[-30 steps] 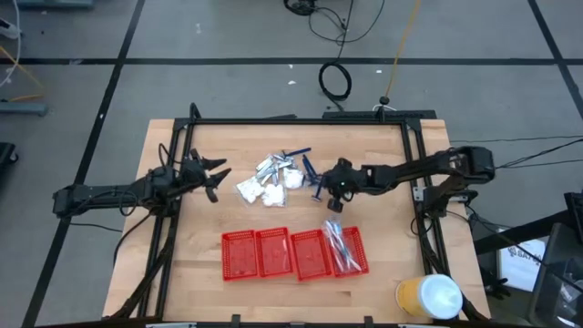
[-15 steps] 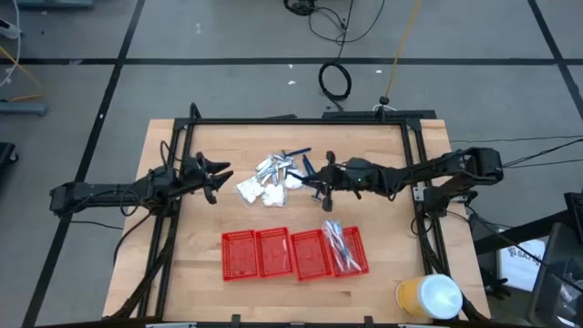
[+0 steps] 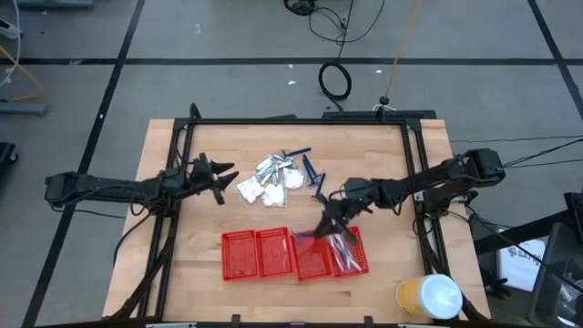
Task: Pick & Place Travel size toiletries
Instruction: Put the blue razor into the middle right red bin
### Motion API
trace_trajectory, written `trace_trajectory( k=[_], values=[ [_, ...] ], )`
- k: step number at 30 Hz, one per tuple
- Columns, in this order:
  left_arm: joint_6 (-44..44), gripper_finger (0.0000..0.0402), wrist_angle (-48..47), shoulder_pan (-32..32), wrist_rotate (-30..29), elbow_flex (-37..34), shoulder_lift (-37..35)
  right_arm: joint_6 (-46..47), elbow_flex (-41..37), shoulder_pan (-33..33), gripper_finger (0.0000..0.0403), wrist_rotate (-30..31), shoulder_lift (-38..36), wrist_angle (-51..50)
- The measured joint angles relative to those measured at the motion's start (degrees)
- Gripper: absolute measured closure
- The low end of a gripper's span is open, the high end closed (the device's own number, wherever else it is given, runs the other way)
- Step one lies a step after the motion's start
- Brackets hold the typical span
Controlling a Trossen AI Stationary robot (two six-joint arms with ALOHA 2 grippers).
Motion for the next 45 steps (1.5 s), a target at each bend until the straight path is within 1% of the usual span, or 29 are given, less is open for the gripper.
trace_trajectory(
  k=[5,8,12,15,19,22,27,29,34,38,42,45],
  values=[
    [0.0,0.0236,1.9,0.9,-0.6,0.0,1.8,5.1,-0.1,4.3,0.0380,0.6,0.3,-4.5],
    [-0.7,0.0236,1.9,1.2,-0.6,0.0,2.2,7.0,-0.1,6.5,0.0380,4.0,1.1,-7.5],
    [-2.1,0.0236,1.8,1.2,-0.6,0.0,2.4,9.0,-0.1,8.7,0.0379,7.9,2.4,-8.1],
    [-3.6,0.0236,1.8,1.1,-0.6,0.0,2.4,9.4,-0.1,10.0,0.0379,11.9,3.1,-8.3],
    [-4.5,0.0236,1.8,1.1,-0.5,0.0,2.4,10.2,-0.1,11.1,0.0376,15.1,3.2,-8.0],
    [-4.5,0.0236,1.7,1.1,-0.5,0.0,2.4,11.5,-0.1,11.5,0.0356,15.5,3.2,-8.0],
    [-4.6,0.0236,1.7,1.1,-0.5,0.0,2.4,11.6,-0.1,11.8,0.0302,15.5,3.2,-8.0],
    [-4.6,0.0236,1.7,1.1,-0.5,0.0,2.4,11.6,-0.1,11.8,0.0281,16.8,3.2,-8.0],
    [-4.5,0.0236,1.7,1.1,-0.5,0.0,2.4,8.3,-0.1,11.6,0.0242,18.5,3.2,-6.6],
    [-4.5,0.0236,1.7,1.1,-0.5,0.0,2.4,6.4,-0.1,10.6,0.0227,18.4,3.0,-3.0],
    [-4.5,0.0236,1.7,1.1,-0.5,0.0,2.4,6.4,-0.1,8.0,0.0228,19.0,1.5,-0.5],
    [-4.5,0.0236,1.6,1.1,-0.5,0.0,2.4,6.6,0.0,5.2,0.0235,24.7,-0.6,-2.8]
  ],
)
